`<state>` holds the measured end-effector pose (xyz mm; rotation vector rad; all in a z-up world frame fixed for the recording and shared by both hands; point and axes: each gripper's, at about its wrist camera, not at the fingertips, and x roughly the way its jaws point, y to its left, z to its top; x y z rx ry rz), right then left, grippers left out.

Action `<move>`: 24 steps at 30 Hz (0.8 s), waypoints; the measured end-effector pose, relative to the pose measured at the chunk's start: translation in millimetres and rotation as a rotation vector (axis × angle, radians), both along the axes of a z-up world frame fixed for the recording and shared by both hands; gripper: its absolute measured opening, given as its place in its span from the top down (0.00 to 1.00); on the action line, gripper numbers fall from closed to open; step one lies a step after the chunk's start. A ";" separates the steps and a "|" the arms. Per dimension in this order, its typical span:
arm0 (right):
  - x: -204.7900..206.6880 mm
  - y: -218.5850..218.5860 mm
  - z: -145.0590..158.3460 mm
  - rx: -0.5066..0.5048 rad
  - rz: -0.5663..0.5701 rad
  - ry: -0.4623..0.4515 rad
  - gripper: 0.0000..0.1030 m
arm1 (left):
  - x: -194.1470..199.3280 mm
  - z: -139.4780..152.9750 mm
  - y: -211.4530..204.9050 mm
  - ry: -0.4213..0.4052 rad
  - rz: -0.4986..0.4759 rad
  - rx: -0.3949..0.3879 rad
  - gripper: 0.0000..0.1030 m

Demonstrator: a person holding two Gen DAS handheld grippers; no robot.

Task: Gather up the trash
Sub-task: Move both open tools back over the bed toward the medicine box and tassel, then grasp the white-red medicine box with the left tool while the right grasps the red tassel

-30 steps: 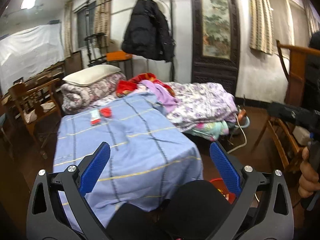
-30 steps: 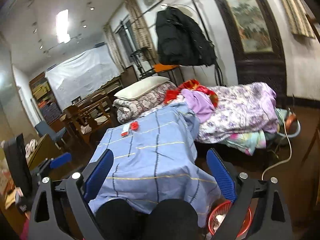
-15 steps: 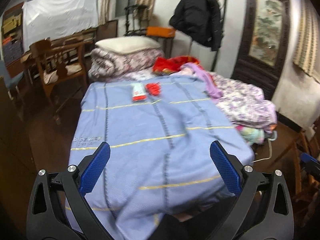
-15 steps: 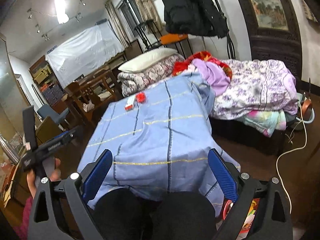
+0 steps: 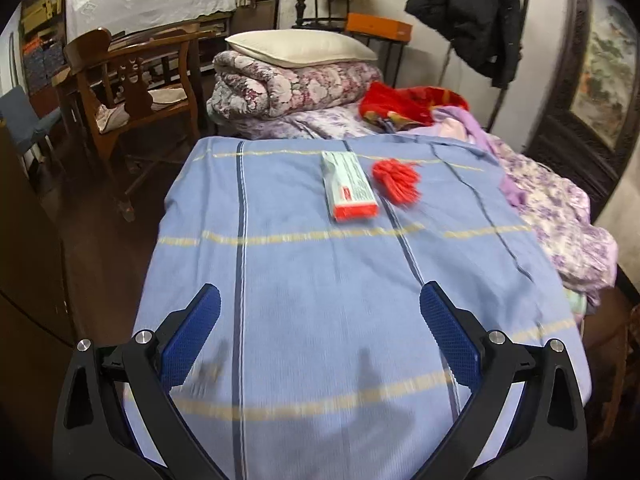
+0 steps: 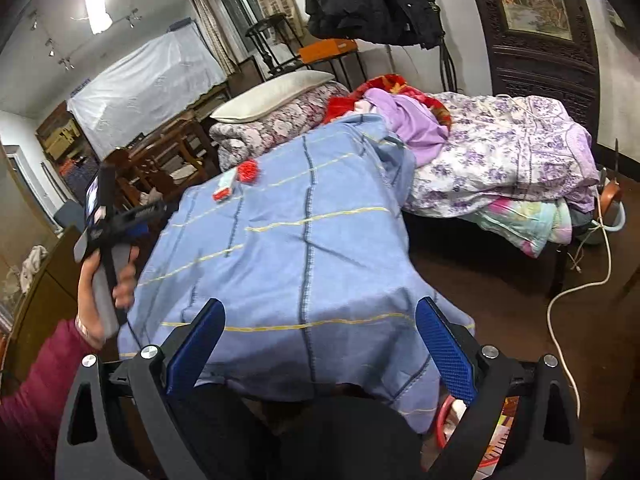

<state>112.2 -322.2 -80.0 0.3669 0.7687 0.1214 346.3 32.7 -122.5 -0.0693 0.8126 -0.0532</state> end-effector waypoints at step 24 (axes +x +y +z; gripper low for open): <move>33.0 -7.1 -23.0 -0.050 -0.052 0.091 0.09 | 93.8 -48.1 -9.2 0.017 -0.034 -0.058 0.56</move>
